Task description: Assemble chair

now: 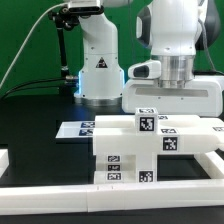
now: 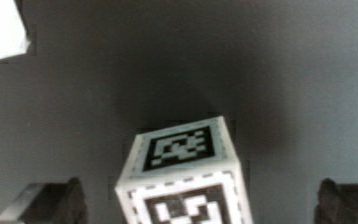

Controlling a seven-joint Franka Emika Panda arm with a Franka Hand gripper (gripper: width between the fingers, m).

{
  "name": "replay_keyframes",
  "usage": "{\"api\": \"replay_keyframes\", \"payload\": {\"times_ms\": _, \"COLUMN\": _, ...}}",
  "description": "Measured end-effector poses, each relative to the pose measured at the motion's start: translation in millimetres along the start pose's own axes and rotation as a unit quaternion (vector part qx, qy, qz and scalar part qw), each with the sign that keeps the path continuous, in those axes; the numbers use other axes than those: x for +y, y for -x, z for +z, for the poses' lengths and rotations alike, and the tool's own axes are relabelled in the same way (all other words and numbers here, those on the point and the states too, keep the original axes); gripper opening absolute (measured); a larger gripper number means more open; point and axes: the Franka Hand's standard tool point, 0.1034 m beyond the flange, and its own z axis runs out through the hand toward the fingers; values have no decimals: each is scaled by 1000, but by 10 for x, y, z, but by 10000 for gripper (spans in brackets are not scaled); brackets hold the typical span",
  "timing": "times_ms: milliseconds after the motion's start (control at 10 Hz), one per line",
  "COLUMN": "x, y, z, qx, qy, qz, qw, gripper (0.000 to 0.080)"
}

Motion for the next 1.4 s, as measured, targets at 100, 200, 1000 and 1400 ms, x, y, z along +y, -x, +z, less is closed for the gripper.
{"api": "replay_keyframes", "payload": {"times_ms": 100, "x": 0, "y": 0, "z": 0, "qx": 0, "qy": 0, "qz": 0, "qw": 1000, "gripper": 531}}
{"api": "replay_keyframes", "payload": {"times_ms": 200, "x": 0, "y": 0, "z": 0, "qx": 0, "qy": 0, "qz": 0, "qw": 1000, "gripper": 531}}
{"api": "replay_keyframes", "payload": {"times_ms": 1000, "x": 0, "y": -1, "z": -1, "qx": 0, "qy": 0, "qz": 0, "qw": 1000, "gripper": 281}}
{"api": "replay_keyframes", "payload": {"times_ms": 1400, "x": -48, "y": -194, "z": -567, "qx": -18, "qy": -21, "qz": -12, "qw": 1000, "gripper": 282}}
